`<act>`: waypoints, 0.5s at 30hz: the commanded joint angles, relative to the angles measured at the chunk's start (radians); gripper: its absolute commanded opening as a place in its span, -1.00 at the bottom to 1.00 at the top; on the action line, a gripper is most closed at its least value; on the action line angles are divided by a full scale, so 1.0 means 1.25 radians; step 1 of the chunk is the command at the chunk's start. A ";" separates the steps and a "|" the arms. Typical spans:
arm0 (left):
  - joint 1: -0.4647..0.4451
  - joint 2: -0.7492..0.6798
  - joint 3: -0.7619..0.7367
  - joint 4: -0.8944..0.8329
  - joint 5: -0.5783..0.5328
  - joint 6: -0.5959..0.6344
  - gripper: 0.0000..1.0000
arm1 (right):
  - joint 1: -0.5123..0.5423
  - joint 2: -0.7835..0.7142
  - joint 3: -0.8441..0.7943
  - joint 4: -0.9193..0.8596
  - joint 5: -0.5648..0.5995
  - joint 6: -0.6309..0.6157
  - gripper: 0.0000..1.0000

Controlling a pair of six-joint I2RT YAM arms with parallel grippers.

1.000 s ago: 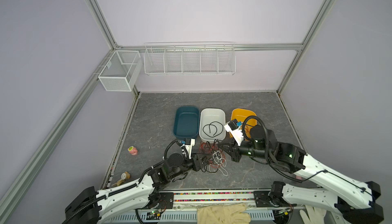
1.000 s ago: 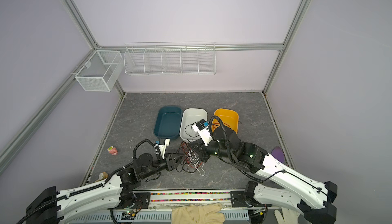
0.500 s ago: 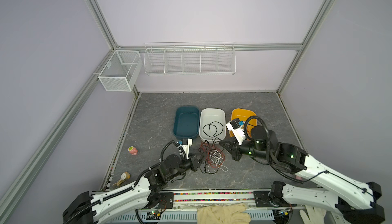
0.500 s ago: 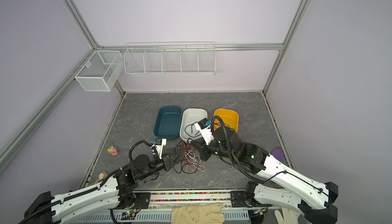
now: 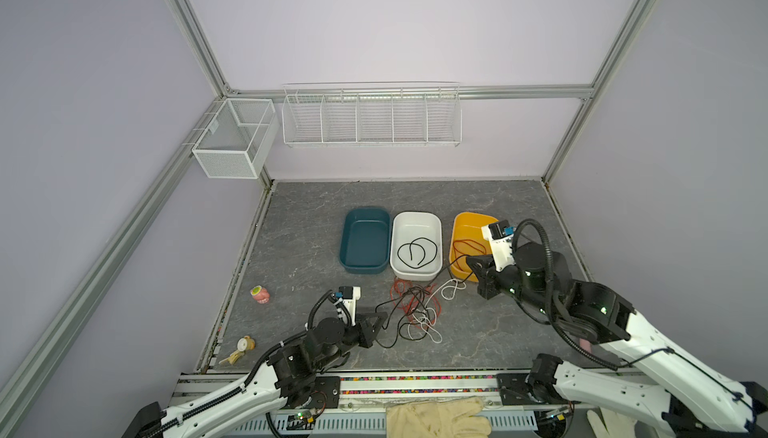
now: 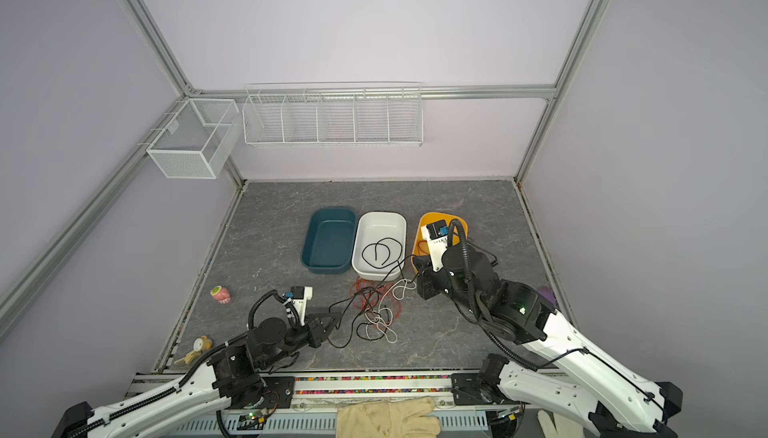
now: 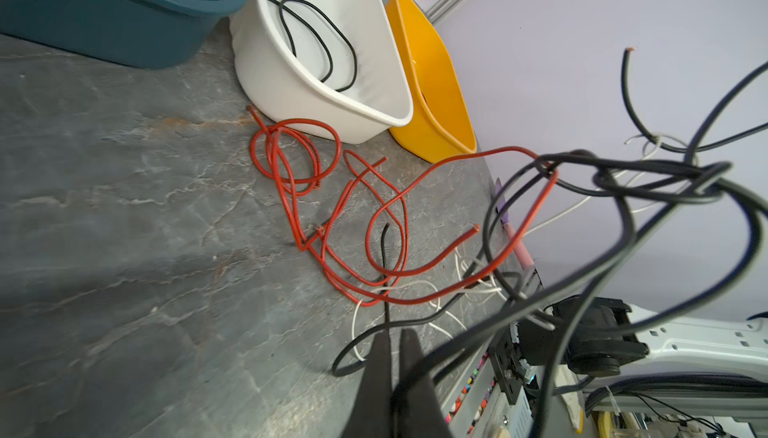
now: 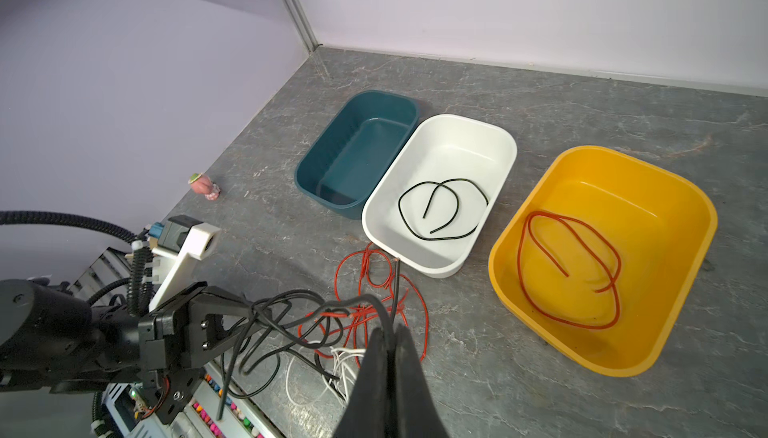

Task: Untangle the cables

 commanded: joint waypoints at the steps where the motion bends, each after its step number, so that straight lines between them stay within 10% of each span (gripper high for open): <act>1: -0.001 -0.036 -0.012 -0.142 -0.060 -0.015 -1.00 | -0.027 -0.028 0.065 -0.029 0.028 -0.007 -0.88; 15: 0.040 0.052 0.017 -0.230 -0.083 -0.006 -1.00 | -0.045 -0.029 0.224 -0.184 0.129 -0.076 -0.88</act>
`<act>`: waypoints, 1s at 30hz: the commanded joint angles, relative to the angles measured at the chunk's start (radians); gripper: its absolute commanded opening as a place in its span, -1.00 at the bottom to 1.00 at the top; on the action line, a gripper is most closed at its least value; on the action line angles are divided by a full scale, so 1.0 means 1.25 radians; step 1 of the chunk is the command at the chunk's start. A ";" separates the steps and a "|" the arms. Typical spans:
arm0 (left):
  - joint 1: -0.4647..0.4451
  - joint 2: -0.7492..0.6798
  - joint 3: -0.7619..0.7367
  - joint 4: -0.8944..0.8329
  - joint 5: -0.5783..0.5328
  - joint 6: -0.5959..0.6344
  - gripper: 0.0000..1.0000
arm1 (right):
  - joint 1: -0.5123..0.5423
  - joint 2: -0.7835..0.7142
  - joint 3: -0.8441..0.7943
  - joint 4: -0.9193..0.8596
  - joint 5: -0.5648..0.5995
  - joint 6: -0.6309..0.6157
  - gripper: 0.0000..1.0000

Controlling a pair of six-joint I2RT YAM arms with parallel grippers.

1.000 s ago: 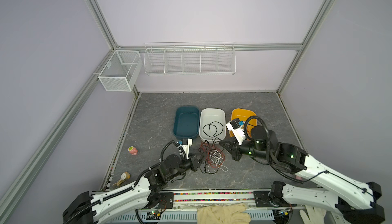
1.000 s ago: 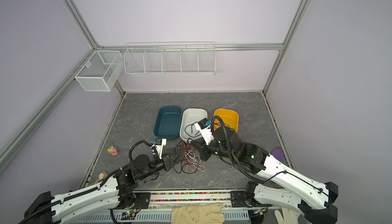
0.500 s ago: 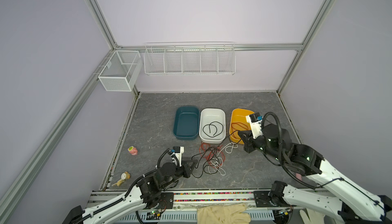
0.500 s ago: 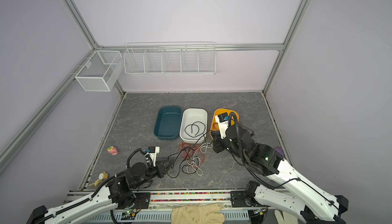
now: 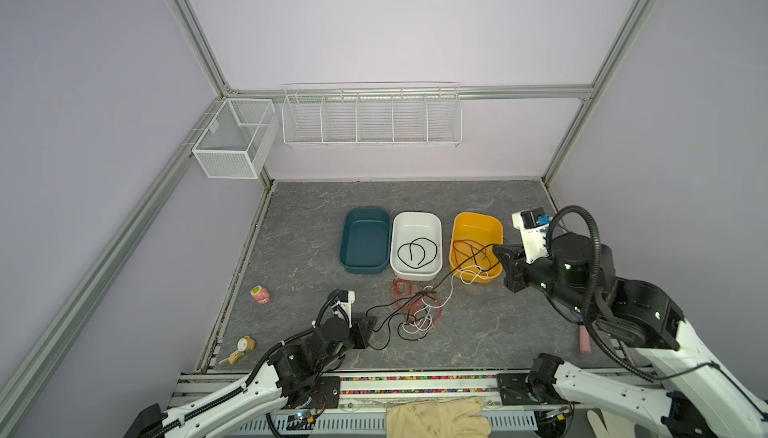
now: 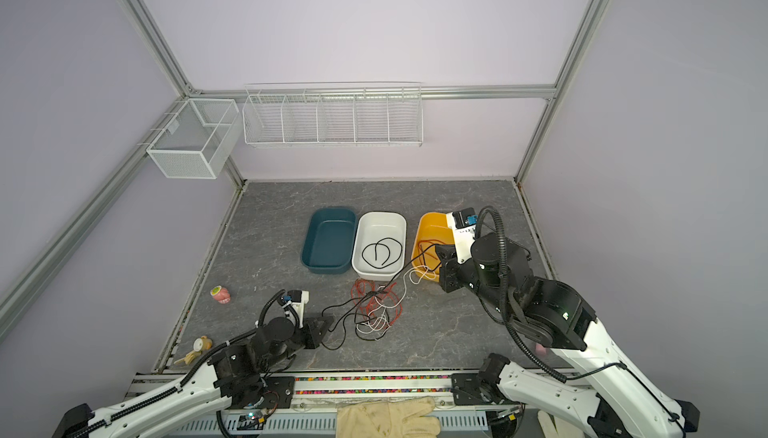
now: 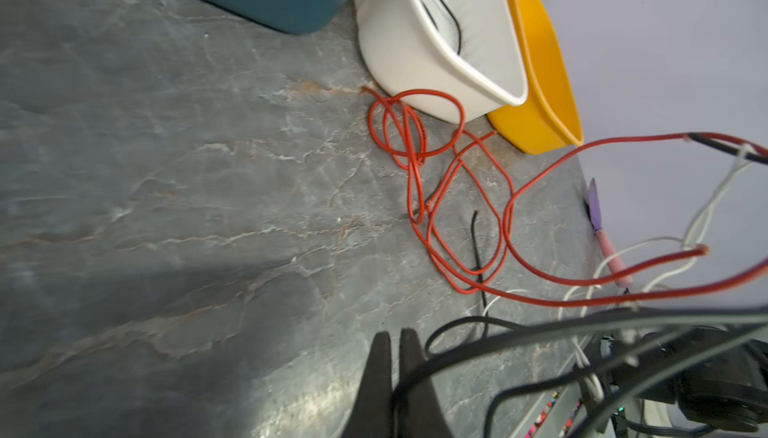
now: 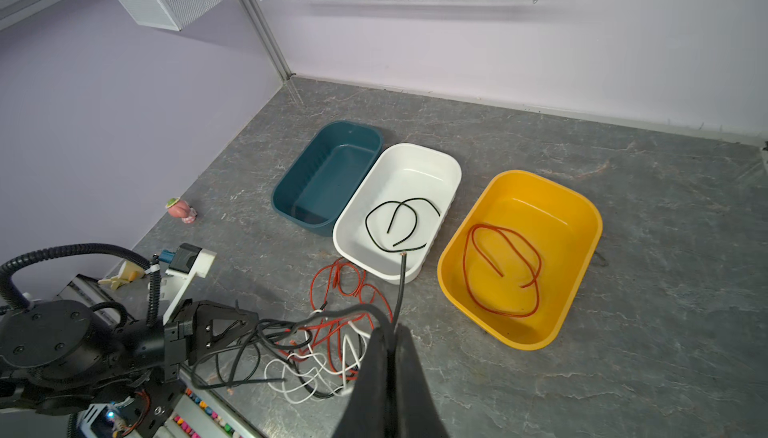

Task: Untangle the cables

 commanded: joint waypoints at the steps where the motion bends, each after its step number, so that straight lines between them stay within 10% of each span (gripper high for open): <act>1: 0.017 0.018 0.021 -0.102 -0.033 0.002 -1.00 | -0.011 -0.026 0.051 -0.017 0.082 -0.033 -0.88; 18: 0.125 -0.008 0.060 -0.240 -0.065 -0.018 -1.00 | -0.012 -0.047 0.155 -0.211 0.267 -0.035 -0.88; 30: 0.125 -0.024 0.231 -0.298 -0.040 0.040 -1.00 | -0.012 -0.035 -0.056 -0.099 0.031 0.022 -0.88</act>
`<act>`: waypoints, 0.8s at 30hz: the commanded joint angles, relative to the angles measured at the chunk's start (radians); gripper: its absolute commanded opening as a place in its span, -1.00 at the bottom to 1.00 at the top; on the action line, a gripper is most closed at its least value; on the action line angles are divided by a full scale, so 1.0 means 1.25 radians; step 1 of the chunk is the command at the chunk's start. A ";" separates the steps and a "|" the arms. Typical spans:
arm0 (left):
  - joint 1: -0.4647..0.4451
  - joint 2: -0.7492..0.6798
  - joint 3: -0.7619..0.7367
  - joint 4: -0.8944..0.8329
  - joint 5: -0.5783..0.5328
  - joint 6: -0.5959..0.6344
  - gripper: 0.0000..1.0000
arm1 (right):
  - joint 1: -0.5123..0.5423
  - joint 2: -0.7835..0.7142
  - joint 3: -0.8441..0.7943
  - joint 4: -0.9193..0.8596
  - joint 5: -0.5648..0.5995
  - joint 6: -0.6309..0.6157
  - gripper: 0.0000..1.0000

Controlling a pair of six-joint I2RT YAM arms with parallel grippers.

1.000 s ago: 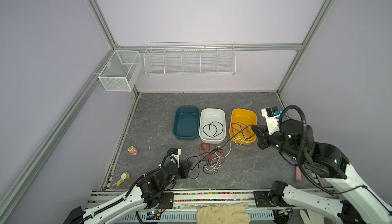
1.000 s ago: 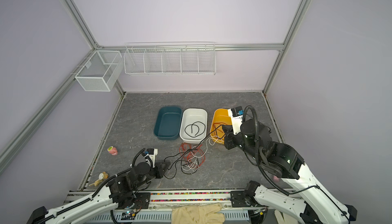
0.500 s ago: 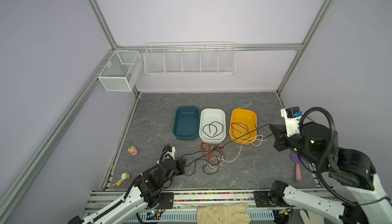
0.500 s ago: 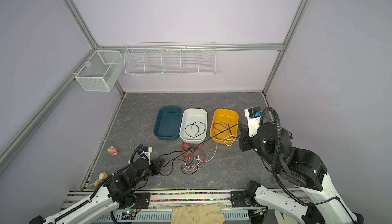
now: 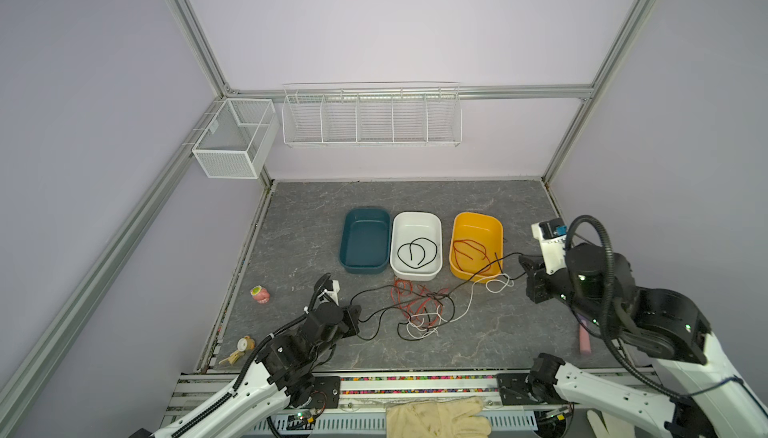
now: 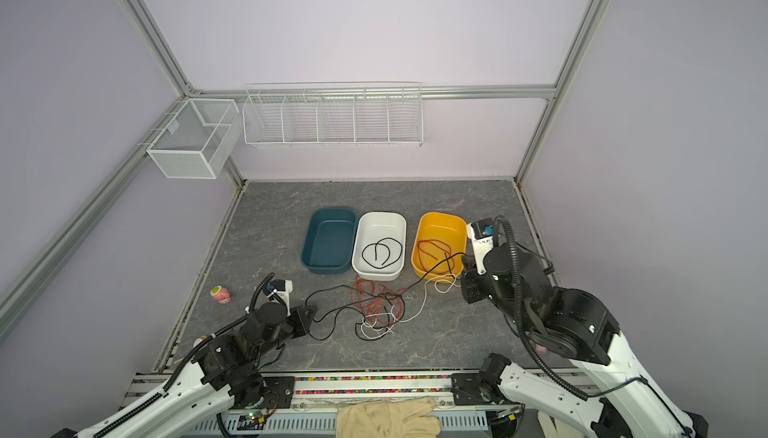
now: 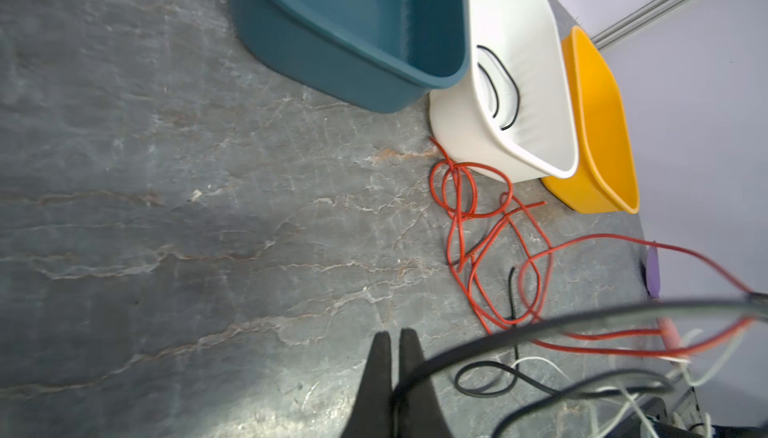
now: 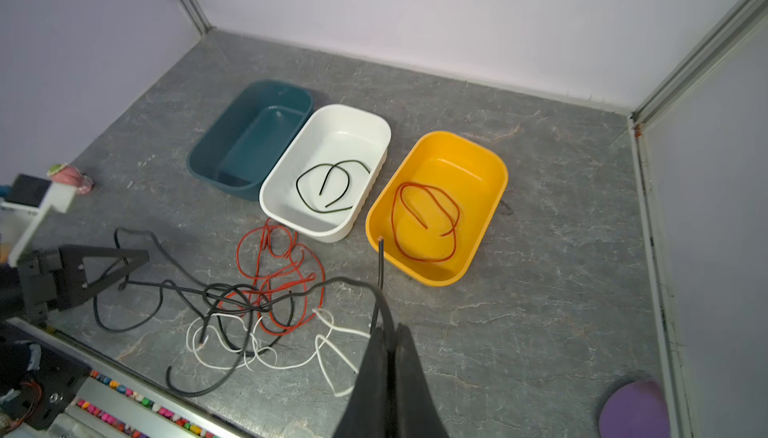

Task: Untangle the cables

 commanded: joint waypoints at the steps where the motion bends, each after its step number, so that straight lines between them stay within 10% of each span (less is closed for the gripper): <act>1: 0.007 -0.012 0.077 -0.060 -0.011 0.028 -1.00 | -0.006 -0.001 -0.079 0.083 -0.072 0.036 -0.87; 17: 0.006 0.117 0.282 -0.051 0.047 0.113 -1.00 | 0.000 0.048 -0.347 0.490 -0.488 0.031 0.33; 24: 0.006 0.187 0.297 0.007 0.096 0.116 -1.00 | 0.082 0.169 -0.349 0.608 -0.550 -0.028 0.44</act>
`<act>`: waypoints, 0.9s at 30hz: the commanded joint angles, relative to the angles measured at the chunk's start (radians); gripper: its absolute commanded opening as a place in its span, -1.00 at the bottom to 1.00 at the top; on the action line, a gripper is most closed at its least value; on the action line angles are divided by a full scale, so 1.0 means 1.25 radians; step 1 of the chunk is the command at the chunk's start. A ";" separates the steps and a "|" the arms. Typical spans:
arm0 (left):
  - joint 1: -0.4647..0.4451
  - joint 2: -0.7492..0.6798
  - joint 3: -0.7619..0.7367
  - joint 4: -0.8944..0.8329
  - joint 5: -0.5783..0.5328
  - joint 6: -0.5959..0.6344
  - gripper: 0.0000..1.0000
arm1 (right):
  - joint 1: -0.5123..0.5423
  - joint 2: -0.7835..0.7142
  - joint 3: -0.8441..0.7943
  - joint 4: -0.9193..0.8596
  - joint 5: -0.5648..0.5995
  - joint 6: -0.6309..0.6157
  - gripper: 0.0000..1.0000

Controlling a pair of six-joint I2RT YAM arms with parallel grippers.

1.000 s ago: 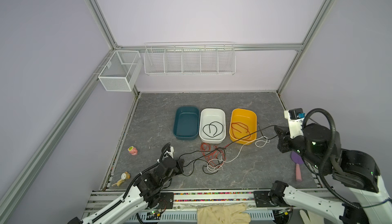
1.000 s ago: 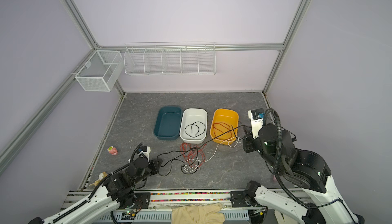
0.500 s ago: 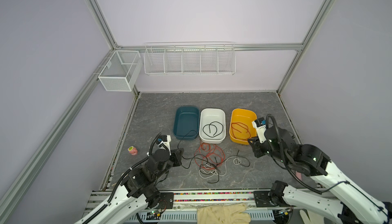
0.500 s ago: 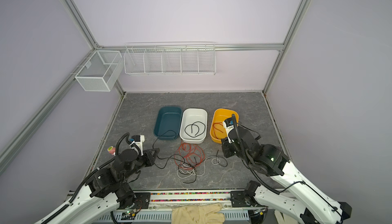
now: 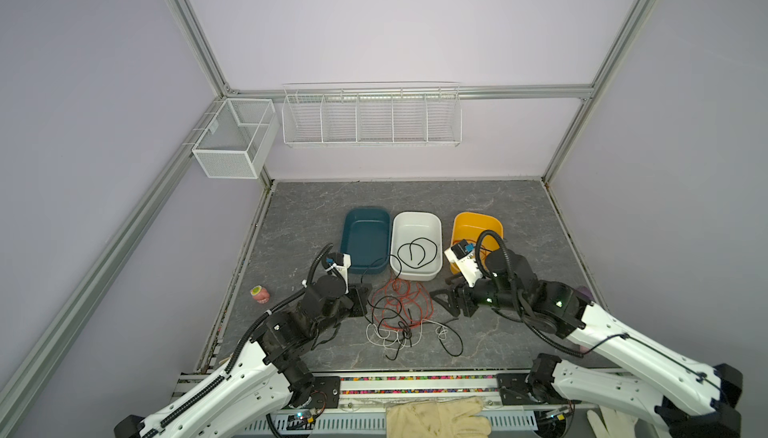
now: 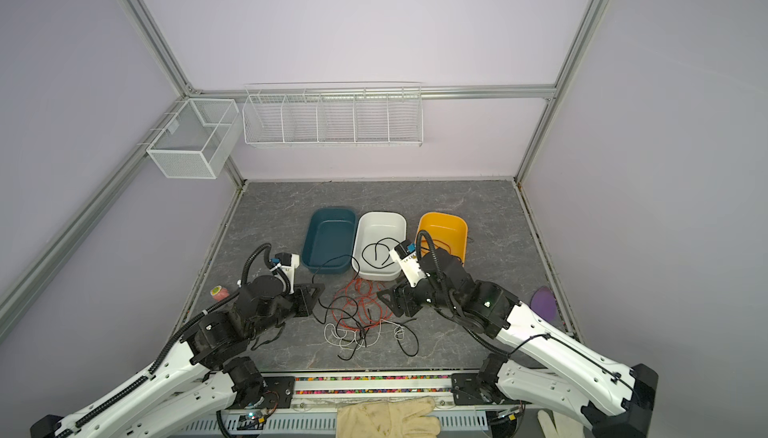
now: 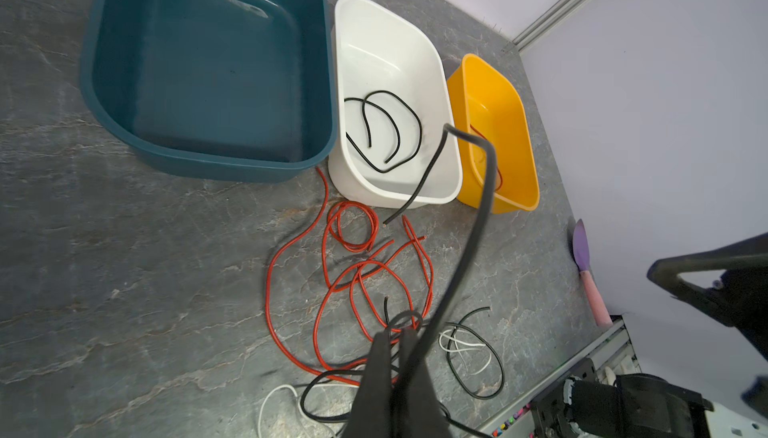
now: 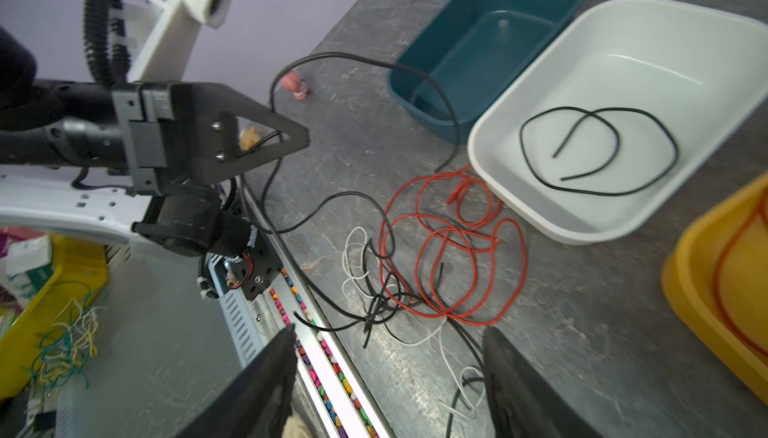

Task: Untangle the cables

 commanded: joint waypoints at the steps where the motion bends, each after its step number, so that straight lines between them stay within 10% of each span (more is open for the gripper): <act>1: 0.005 0.021 0.038 0.046 0.037 0.013 -1.00 | 0.043 0.059 -0.009 0.110 -0.056 -0.049 0.44; 27: 0.006 0.059 0.019 0.095 0.036 0.010 -1.00 | 0.139 0.259 -0.037 0.245 -0.076 -0.047 -0.43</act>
